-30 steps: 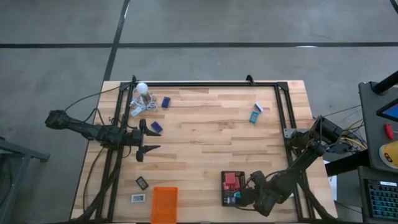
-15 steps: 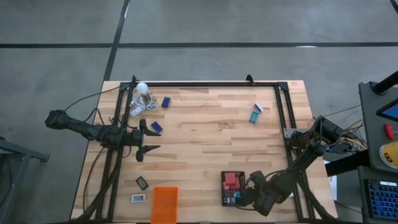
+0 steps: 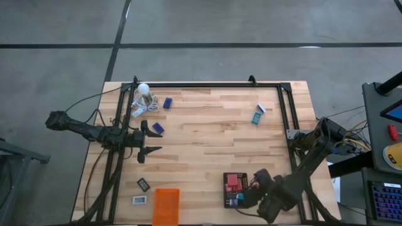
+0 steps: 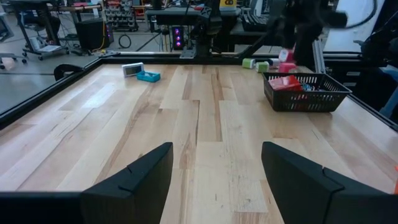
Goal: Pick & Place Office items
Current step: Put the pink white charger adapter into the black bin
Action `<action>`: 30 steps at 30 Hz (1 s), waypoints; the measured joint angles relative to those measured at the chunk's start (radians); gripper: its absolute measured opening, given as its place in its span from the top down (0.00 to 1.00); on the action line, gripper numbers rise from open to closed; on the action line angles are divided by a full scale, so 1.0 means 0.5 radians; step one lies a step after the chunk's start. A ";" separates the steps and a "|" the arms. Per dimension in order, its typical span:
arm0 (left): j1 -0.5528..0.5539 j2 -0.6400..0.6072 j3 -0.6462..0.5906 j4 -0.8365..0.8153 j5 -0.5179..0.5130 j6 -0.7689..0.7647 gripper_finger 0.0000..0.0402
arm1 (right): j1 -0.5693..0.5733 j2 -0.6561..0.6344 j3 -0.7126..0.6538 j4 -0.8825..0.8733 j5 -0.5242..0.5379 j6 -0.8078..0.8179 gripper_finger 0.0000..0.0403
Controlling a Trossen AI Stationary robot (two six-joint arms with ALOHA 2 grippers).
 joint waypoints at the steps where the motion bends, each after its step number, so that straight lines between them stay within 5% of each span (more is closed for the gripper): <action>1: 0.000 0.000 0.000 0.000 0.000 -0.001 0.37 | 0.000 -0.001 0.048 -0.041 0.063 -0.042 0.64; 11: 0.000 0.000 0.000 0.000 0.001 0.000 0.37 | -0.131 -0.004 0.220 -0.103 0.251 -0.492 0.64; 18: 0.000 0.001 0.000 0.000 0.000 0.000 0.37 | -0.241 0.006 0.184 0.270 0.236 -0.874 0.64; 30: 0.000 0.000 0.000 0.000 -0.001 0.000 0.37 | -0.298 0.207 0.175 0.612 -0.076 -1.056 0.64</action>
